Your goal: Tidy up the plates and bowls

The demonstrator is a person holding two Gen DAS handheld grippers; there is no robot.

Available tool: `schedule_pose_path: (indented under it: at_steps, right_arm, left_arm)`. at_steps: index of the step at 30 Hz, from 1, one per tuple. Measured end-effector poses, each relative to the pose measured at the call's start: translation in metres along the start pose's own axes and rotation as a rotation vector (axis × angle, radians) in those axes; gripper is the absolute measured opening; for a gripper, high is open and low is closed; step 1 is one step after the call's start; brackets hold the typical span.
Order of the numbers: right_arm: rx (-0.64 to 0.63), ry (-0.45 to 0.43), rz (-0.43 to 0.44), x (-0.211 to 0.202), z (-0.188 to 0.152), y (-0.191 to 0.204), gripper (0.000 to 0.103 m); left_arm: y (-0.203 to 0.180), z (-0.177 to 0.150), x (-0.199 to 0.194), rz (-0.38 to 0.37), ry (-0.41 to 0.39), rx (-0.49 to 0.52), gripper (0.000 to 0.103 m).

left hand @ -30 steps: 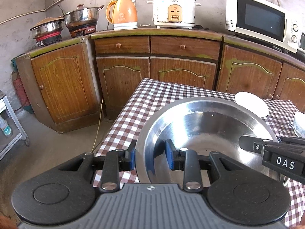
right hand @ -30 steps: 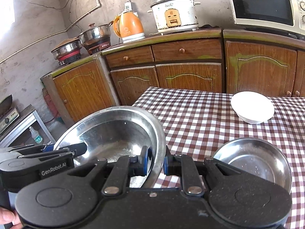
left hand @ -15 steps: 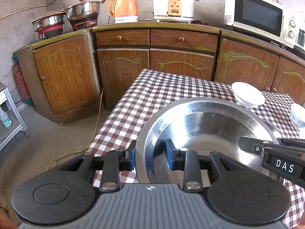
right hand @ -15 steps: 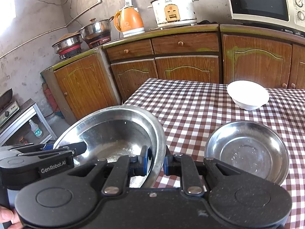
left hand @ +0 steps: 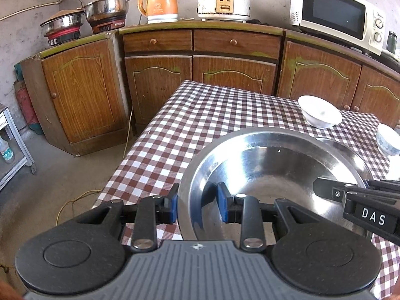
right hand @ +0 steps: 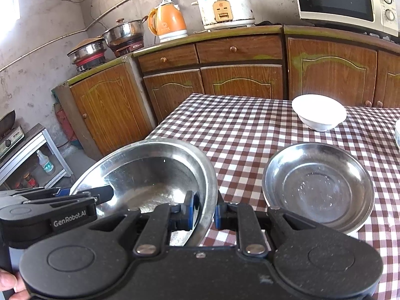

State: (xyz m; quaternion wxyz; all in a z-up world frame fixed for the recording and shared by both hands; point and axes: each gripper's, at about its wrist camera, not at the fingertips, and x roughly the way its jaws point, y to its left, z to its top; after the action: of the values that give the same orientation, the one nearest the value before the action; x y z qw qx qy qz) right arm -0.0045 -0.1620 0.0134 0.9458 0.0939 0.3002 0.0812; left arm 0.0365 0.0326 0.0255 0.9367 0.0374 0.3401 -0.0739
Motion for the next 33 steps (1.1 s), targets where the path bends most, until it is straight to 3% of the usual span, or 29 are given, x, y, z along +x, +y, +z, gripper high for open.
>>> schedule_pose_path:
  at_steps: [33]
  right_arm:
    - [0.061, 0.043, -0.058, -0.018, -0.048, -0.038, 0.020]
  left_arm:
    - [-0.031, -0.034, 0.007, -0.067, 0.067, 0.055, 0.032]
